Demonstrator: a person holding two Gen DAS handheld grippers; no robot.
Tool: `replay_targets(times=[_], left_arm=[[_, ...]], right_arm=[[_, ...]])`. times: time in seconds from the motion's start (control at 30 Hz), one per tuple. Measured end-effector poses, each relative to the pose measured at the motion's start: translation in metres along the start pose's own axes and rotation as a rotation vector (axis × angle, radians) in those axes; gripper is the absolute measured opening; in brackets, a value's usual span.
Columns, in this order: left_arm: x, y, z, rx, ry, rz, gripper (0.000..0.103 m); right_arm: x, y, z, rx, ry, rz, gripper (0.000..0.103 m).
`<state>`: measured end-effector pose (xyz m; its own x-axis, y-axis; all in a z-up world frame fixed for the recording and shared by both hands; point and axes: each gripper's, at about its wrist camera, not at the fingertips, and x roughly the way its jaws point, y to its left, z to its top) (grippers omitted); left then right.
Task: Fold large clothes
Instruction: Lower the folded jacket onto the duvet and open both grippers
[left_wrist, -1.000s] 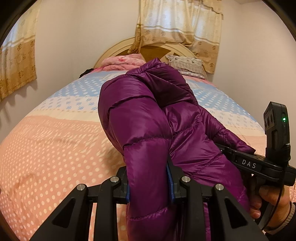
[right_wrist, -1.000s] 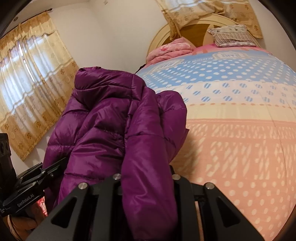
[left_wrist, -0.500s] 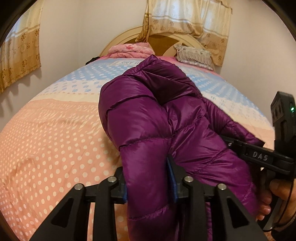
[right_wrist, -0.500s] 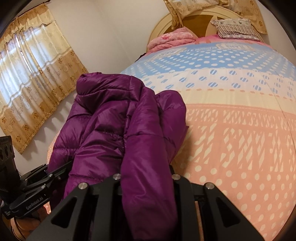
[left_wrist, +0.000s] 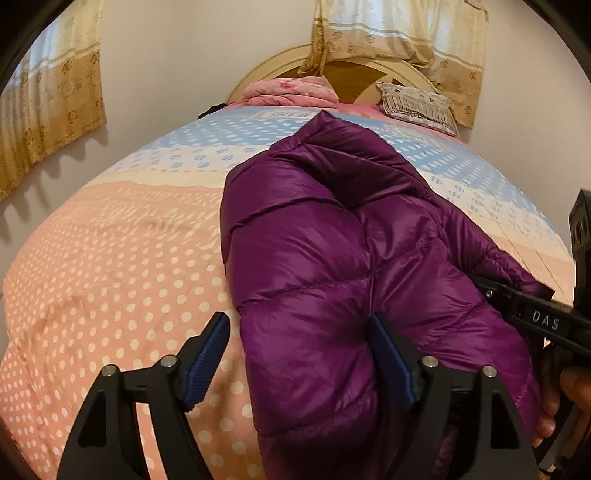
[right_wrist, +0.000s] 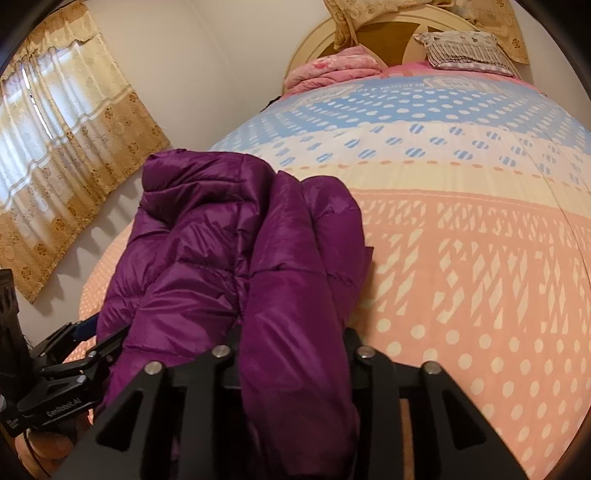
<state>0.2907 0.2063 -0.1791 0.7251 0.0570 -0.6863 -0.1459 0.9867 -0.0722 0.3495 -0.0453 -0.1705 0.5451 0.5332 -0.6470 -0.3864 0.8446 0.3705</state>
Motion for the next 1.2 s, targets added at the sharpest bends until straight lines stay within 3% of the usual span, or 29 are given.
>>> replay_targets(times=[0.33,0.7,0.8,0.87,0.93,1.1,1.2], left_arm=[[0.005,0.014,-0.008,-0.077,-0.010,-0.029,0.090],[0.003,0.018,-0.014,-0.093,-0.018,-0.039,0.091],[-0.006,0.015,-0.012,-0.084,-0.022,0.002,0.091],[-0.018,0.010,-0.009,-0.068,-0.040,0.050,0.091],[-0.036,0.010,-0.006,-0.063,-0.076,0.062,0.091],[-0.107,0.013,0.000,-0.079,-0.208,0.050,0.091],[-0.149,0.014,0.005,-0.085,-0.284,0.042,0.091]], right_arm=[[0.003,-0.004,-0.004,0.006,0.008,-0.005,0.045],[0.009,-0.008,-0.004,0.008,0.026,-0.040,0.055],[0.001,0.001,-0.002,-0.030,0.017,-0.083,0.056],[-0.009,0.008,-0.001,-0.054,0.007,-0.110,0.060],[-0.030,0.015,0.001,-0.060,-0.034,-0.128,0.074],[-0.091,0.043,0.004,-0.103,-0.150,-0.139,0.077],[-0.126,0.066,0.001,-0.145,-0.217,-0.133,0.084]])
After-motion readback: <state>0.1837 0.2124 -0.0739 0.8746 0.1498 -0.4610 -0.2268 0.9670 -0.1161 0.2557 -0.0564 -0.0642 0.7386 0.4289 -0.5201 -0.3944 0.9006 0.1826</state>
